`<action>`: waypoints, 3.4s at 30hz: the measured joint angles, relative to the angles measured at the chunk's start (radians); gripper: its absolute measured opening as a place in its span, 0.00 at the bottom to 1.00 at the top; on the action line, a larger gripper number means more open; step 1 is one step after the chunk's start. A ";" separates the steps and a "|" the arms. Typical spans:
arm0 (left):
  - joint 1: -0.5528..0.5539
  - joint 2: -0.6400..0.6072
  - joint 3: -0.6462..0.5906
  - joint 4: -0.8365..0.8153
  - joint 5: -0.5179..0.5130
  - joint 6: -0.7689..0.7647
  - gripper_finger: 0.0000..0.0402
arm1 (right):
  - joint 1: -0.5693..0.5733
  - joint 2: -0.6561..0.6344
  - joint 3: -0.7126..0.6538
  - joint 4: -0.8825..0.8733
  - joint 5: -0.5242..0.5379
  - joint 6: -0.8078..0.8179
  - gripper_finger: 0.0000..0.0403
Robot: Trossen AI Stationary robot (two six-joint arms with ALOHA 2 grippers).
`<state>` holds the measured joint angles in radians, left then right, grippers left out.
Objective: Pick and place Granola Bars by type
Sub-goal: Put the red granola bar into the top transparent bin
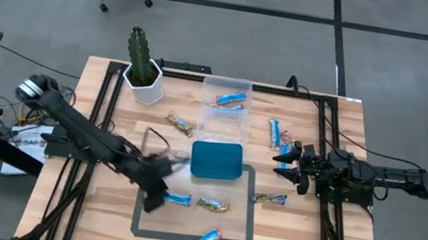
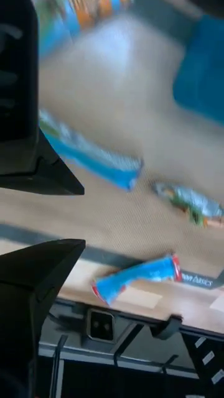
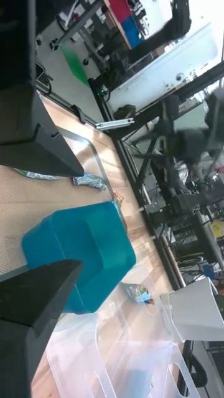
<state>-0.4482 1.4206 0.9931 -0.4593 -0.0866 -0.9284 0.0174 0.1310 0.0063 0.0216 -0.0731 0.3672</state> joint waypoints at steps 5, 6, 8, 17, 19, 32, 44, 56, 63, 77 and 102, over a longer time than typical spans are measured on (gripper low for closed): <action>-0.002 0.235 0.217 -0.010 0.071 -0.012 0.31 | 0.000 0.000 0.000 0.000 0.000 0.000 0.55; -0.002 0.278 0.261 -0.015 0.080 -0.019 0.33 | 0.000 0.000 0.000 0.000 0.000 0.000 0.55; -0.004 0.357 0.348 -0.031 0.086 -0.034 0.36 | 0.000 0.000 0.000 0.000 0.000 0.000 0.55; -0.016 0.613 0.649 -0.116 0.089 -0.063 0.54 | 0.000 0.000 0.000 0.000 0.000 0.000 0.55; -0.018 0.655 0.695 -0.155 0.091 -0.071 0.56 | 0.000 0.000 0.000 0.000 0.000 0.000 0.55; -0.042 0.806 0.798 -0.195 0.102 -0.186 0.50 | 0.000 0.000 0.000 0.000 0.001 0.000 0.55; -0.069 0.809 0.798 -0.187 0.053 -0.220 0.50 | 0.000 0.000 0.000 0.000 0.002 0.000 0.55; -0.115 0.809 0.798 -0.171 0.067 -0.273 0.50 | 0.000 0.000 0.000 0.000 0.003 0.000 0.55; -0.139 0.849 0.796 -0.149 0.085 -0.317 0.50 | 0.000 0.000 0.000 0.000 0.003 0.000 0.55; -0.142 0.873 0.796 -0.129 0.045 -0.332 0.44 | 0.000 0.013 0.000 -0.001 0.003 0.000 0.55; -0.142 0.873 0.797 -0.136 0.048 -0.325 0.15 | 0.000 0.013 0.000 -0.001 0.003 0.000 0.55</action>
<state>-0.5900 2.2940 1.7897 -0.5949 -0.0389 -1.2533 0.0174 0.1436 0.0061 0.0208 -0.0704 0.3672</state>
